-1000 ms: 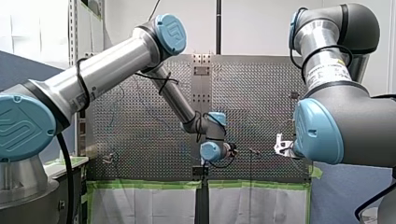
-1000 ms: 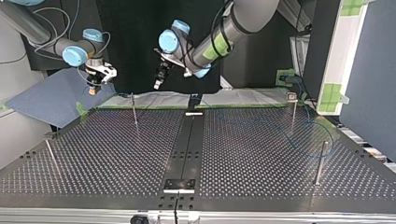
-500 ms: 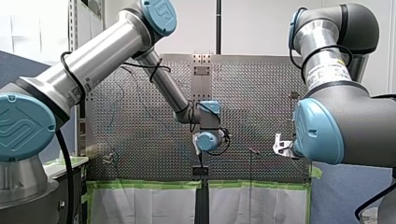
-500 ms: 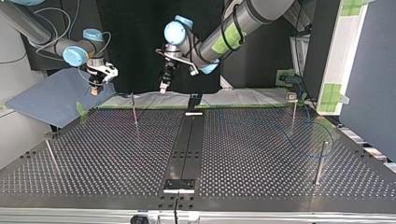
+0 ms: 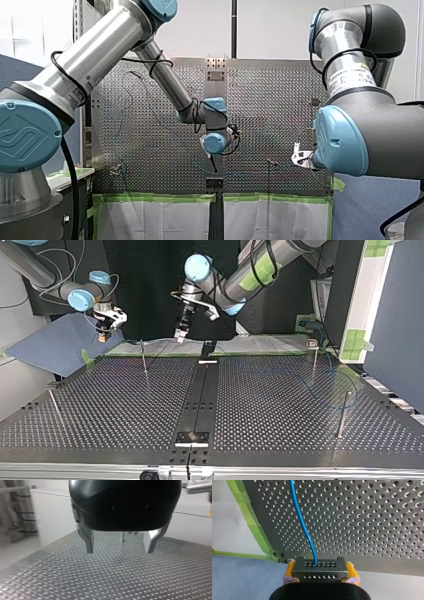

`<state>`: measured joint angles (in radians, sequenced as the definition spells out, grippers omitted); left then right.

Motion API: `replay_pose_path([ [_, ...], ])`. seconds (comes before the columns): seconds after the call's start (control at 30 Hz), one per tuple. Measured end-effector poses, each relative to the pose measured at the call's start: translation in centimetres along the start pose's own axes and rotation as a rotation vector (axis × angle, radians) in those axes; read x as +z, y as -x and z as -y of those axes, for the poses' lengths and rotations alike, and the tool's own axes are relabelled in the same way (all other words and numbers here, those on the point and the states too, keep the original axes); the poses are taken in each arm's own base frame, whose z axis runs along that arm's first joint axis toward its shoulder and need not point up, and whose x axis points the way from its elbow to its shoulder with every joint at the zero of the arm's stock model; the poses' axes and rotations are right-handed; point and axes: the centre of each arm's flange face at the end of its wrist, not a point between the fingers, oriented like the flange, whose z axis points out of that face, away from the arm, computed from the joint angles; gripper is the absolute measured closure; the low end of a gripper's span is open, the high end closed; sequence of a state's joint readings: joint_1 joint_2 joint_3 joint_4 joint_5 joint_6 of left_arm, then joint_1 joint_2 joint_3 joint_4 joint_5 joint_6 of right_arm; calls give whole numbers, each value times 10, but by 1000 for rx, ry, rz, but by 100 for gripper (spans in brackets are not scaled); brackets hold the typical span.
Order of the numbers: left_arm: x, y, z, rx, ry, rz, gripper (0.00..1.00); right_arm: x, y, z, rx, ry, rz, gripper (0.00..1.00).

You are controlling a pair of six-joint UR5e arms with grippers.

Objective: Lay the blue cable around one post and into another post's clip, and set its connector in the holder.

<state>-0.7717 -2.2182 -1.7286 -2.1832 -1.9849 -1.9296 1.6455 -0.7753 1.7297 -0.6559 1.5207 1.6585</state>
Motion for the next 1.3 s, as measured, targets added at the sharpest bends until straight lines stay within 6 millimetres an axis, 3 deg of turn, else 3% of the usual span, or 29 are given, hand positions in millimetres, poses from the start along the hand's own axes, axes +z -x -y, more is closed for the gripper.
replay_pose_path([
  [0.23, -10, 26, -4, -39, 37, 72, 0, 0, 0, 1, -1, -3, 1, 100],
  [0.7, -18, 80, -32, -81, 78, 199, 0, -1, 1, 3, -3, -6, 6, 100],
  [0.97, -30, 65, -76, 25, 155, 142, 0, -1, 1, 4, -3, -7, 6, 100],
  [1.3, -64, 48, -101, 86, 195, 67, 0, -1, 1, 4, -4, -9, 3, 100],
])
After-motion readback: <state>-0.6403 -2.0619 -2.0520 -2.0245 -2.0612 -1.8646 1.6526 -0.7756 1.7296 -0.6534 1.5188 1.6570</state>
